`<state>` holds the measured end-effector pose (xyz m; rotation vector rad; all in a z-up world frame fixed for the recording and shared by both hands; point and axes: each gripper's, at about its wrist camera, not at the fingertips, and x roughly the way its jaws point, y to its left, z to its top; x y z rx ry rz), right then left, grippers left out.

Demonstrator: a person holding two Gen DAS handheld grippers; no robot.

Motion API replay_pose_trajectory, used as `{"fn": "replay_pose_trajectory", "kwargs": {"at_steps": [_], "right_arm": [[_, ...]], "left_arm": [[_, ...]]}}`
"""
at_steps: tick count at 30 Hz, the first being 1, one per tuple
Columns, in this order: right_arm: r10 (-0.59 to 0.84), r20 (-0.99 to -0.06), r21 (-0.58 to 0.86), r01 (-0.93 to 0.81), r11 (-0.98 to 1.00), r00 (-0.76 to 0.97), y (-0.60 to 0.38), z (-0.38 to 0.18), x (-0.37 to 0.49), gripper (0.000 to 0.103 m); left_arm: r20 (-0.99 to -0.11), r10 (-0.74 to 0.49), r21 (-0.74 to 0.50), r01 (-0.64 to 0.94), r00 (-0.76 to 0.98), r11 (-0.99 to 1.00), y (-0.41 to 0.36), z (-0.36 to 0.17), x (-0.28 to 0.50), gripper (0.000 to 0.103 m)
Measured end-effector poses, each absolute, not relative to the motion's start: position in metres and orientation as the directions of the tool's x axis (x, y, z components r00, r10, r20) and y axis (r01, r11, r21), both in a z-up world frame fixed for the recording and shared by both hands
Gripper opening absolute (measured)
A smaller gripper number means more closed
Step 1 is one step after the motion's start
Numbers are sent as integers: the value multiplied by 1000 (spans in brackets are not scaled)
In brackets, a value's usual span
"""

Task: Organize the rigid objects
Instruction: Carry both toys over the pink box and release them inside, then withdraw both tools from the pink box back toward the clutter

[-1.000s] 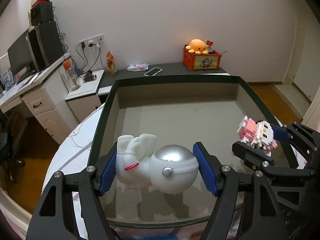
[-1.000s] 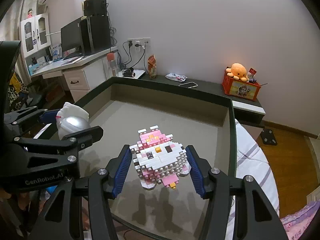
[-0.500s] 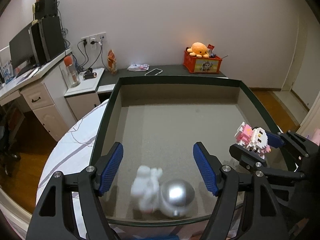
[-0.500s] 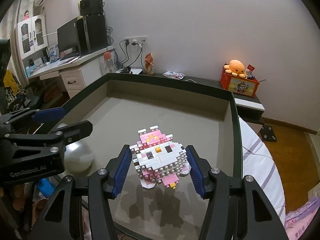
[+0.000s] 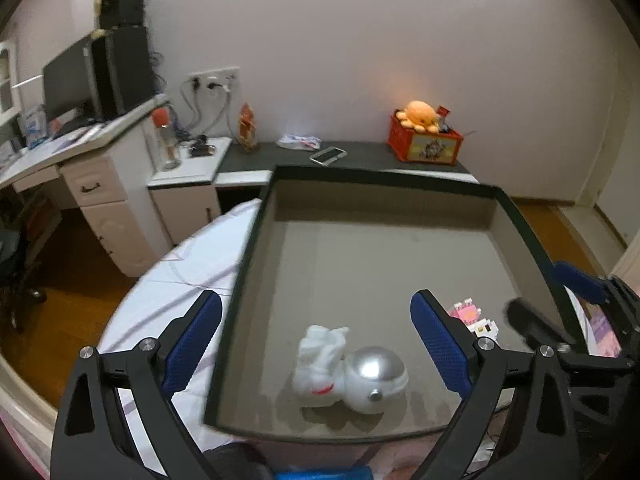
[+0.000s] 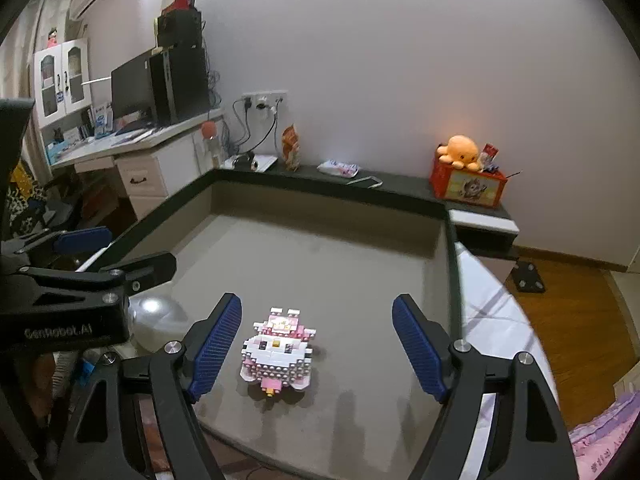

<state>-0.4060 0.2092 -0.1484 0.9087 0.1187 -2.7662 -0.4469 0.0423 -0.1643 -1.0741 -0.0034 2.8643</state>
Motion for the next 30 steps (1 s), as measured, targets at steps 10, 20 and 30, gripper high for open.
{"fn": "replay_pose_trajectory", "kwargs": {"at_steps": [10, 20, 30], "right_arm": [[-168, -440, -16, 194, -981, -882, 221, -102, -335, 86], [-139, -358, -16, 155, -988, -923, 225, -80, -258, 103], [-129, -311, -39, 148, -988, -942, 220, -77, -198, 103]], "left_arm": [[-507, 35, -18, -30, -861, -999, 25, -111, -363, 103], [-452, 36, 18, -49, -891, -999, 19, -90, -277, 103], [-431, 92, -31, -87, -898, -996, 16, -89, -224, 103]]}}
